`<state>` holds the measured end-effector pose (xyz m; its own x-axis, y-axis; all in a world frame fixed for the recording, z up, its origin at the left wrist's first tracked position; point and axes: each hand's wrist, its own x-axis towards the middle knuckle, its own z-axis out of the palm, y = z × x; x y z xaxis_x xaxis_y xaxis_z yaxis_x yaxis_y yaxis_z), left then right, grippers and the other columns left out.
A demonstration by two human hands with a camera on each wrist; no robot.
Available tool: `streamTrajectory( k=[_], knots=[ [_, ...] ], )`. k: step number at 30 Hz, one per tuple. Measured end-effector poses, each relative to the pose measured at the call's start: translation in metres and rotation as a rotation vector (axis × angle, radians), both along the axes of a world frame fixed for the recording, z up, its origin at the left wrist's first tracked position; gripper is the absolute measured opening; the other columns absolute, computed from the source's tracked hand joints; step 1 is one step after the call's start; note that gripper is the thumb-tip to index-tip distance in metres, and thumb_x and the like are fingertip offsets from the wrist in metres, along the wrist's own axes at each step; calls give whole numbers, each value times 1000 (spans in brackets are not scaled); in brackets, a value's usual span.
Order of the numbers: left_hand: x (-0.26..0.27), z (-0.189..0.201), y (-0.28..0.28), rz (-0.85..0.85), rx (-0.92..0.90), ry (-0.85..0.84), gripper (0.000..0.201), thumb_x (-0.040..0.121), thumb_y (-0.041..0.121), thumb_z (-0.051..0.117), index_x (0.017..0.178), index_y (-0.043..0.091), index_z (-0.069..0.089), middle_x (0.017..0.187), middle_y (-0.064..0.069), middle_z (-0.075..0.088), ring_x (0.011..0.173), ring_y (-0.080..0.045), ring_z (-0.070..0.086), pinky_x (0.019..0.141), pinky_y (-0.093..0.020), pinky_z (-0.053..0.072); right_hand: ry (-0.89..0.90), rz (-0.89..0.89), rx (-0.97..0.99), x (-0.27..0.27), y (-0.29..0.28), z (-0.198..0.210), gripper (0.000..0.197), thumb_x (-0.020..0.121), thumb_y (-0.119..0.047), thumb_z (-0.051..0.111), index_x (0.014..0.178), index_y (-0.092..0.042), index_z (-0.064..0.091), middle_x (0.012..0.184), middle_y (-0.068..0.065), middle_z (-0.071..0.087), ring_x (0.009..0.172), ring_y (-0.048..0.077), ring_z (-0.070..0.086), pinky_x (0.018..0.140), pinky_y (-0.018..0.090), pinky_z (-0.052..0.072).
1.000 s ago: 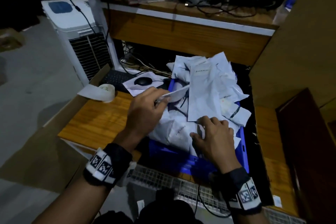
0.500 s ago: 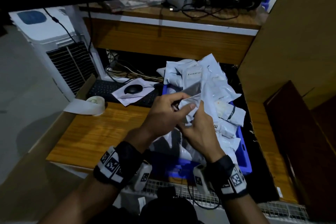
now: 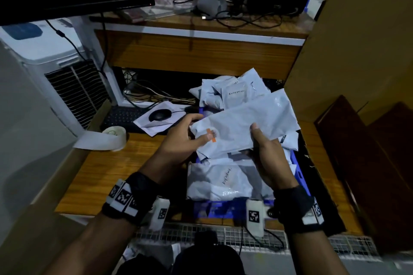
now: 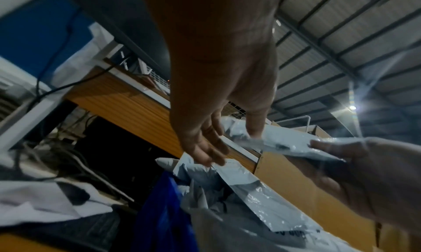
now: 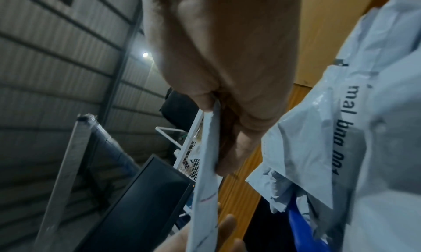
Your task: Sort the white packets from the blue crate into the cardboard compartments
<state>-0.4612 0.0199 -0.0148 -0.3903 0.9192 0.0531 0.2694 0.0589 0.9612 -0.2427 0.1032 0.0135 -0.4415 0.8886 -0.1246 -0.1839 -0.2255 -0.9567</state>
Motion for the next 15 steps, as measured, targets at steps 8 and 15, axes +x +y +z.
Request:
streamTrajectory(
  k=[8, 15],
  knots=[
    [2, 6, 2, 66, 205, -317, 31, 93, -3, 75, 122, 8, 68, 116, -11, 78, 111, -26, 75, 96, -41, 61, 31, 35, -107, 4, -6, 3, 42, 109, -44, 48, 125, -10, 68, 120, 9, 78, 110, 27, 76, 99, 41, 60],
    [-2, 8, -2, -66, 429, -88, 29, 81, -22, 72, 89, 5, 69, 108, -9, 72, 108, -21, 69, 95, -38, 56, 407, -25, -566, 13, -3, -1, 96, 90, -75, 58, 152, -3, 41, 138, 37, 60, 123, 55, 64, 98, 65, 54]
  ],
)
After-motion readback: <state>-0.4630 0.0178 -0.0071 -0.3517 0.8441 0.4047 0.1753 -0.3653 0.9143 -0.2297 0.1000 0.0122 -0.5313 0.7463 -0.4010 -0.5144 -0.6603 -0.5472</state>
